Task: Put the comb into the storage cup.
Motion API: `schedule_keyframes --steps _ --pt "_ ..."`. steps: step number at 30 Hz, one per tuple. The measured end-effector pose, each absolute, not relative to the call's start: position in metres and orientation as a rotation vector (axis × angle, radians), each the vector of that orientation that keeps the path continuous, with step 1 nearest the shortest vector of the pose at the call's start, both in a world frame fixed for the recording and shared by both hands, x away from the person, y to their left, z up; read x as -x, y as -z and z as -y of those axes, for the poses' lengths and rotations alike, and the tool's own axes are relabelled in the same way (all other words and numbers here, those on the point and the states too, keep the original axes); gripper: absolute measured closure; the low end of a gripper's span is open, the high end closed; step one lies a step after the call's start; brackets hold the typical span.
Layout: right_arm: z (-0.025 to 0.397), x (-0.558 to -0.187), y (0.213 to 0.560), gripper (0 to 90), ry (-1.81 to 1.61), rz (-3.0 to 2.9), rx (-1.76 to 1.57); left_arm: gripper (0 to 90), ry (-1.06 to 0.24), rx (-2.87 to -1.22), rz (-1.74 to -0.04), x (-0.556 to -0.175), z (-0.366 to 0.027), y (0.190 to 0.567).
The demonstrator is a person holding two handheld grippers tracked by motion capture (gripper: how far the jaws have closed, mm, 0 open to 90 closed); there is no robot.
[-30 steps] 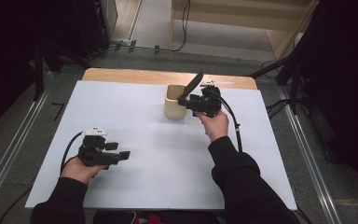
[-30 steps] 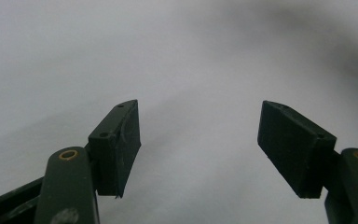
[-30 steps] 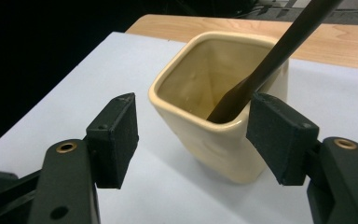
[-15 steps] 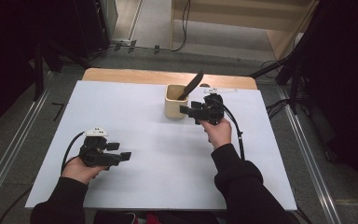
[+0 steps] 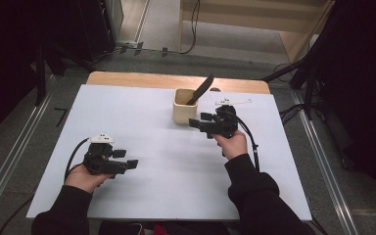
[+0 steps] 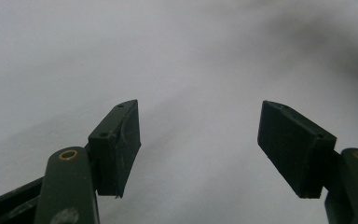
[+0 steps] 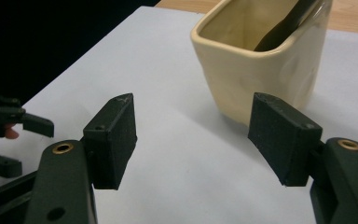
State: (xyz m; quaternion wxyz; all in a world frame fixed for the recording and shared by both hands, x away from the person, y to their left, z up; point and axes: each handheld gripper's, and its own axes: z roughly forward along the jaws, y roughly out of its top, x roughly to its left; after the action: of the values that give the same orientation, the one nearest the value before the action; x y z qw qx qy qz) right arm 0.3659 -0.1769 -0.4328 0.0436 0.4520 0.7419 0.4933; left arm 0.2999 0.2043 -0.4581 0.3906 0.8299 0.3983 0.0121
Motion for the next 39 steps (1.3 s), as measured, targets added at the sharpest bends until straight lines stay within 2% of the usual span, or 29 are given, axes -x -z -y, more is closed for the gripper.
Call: schedule_keyframes --steps 39 --pt "0.177 -0.318 0.445 25.4 -1.432 -2.444 -1.153 30.2 -0.026 -2.120 -0.980 -0.295 -0.203 0.454"
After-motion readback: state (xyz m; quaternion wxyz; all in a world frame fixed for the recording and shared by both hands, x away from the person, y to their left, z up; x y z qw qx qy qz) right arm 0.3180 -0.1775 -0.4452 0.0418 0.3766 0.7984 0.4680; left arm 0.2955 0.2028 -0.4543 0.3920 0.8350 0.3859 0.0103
